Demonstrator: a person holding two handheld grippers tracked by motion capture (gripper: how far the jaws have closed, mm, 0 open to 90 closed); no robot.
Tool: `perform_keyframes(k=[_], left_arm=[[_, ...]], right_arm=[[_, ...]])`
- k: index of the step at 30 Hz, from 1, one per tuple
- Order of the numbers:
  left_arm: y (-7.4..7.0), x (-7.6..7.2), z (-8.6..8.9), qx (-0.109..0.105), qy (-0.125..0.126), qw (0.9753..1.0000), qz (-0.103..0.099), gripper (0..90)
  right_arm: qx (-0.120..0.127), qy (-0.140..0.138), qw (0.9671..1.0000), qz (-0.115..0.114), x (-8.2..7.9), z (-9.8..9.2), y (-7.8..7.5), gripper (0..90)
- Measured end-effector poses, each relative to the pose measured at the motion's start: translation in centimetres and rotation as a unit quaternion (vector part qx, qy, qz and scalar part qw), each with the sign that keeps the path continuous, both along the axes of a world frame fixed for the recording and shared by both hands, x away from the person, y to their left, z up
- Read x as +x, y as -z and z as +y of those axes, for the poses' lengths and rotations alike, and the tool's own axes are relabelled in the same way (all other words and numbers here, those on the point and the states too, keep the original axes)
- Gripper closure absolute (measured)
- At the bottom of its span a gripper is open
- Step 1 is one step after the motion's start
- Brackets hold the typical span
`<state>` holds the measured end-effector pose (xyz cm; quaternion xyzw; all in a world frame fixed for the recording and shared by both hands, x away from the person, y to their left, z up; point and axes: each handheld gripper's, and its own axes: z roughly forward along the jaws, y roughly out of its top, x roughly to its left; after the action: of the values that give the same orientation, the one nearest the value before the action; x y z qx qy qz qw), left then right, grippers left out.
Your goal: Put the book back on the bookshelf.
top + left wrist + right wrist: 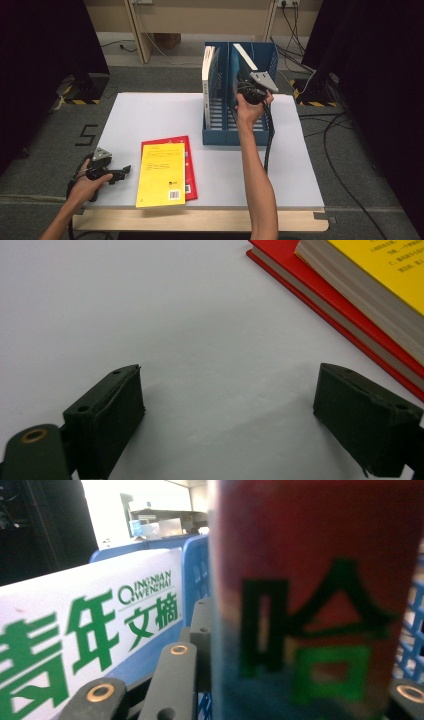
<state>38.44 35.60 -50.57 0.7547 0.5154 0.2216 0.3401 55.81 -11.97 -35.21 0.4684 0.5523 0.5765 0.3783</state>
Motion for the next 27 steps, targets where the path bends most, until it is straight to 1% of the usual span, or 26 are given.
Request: perform_keyframes(k=[4, 8, 12, 14, 17, 18, 23, 27], left_arm=[[0.0, 0.0, 0.0, 0.0, 0.0, 1.0, 0.0, 11.5], [0.0, 0.0, 0.0, 0.0, 0.0, 1.0, 0.0, 11.5], [0.0, 0.0, 0.0, 0.0, 0.0, 1.0, 0.0, 11.5], [0.0, 0.0, 0.0, 0.0, 0.0, 1.0, 0.0, 11.5], [0.0, 0.0, 0.0, 0.0, 0.0, 1.0, 0.0, 11.5], [0.0, 0.0, 0.0, 0.0, 0.0, 1.0, 0.0, 11.5], [0.0, 0.0, 0.0, 0.0, 0.0, 1.0, 0.0, 11.5], [0.0, 0.0, 0.0, 0.0, 0.0, 1.0, 0.0, 11.5]], right_arm=[[-0.007, 0.006, 1.0, 0.003, 0.7, 0.4, 0.7, 74.1], [0.0, 0.015, 0.9999, 0.002, 1.3, 0.9, 1.4, 74.1], [-0.005, 0.019, 0.9998, 0.008, 1.9, 1.4, 2.3, 74.1], [-0.001, 0.021, 0.9997, 0.014, 2.2, 1.6, 2.8, 74.0], [-0.002, 0.023, 0.9995, 0.022, 2.6, 1.9, 3.4, 73.9], [-0.003, 0.023, 0.9995, 0.021, 2.7, 2.0, 3.5, 73.9], [-0.01, 0.022, 0.9996, 0.017, 2.8, 2.3, 3.7, 73.7], [-0.018, 0.017, 0.9995, 0.022, 2.7, 2.3, 3.7, 73.5]])
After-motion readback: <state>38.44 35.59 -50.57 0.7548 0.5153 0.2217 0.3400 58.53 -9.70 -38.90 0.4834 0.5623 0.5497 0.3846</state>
